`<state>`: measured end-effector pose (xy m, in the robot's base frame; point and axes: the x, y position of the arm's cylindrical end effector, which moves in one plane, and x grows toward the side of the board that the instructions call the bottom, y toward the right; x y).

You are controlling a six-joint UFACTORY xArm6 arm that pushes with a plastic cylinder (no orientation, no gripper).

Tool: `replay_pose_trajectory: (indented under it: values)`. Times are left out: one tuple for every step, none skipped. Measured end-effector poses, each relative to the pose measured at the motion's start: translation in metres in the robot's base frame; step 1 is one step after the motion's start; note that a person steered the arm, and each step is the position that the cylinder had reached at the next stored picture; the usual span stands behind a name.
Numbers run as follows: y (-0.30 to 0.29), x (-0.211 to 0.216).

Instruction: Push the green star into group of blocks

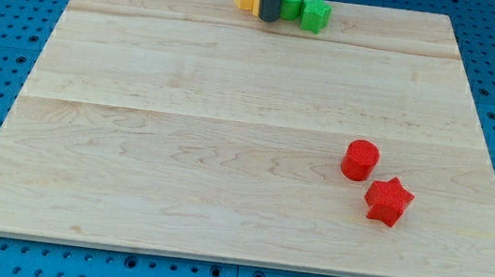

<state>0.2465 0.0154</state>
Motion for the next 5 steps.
replay_pose_trajectory:
  values:
    - [0.029,0.042]
    - [0.112,0.011]
    - [0.124,-0.055]
    - [0.124,-0.055]
    - [0.072,-0.054]
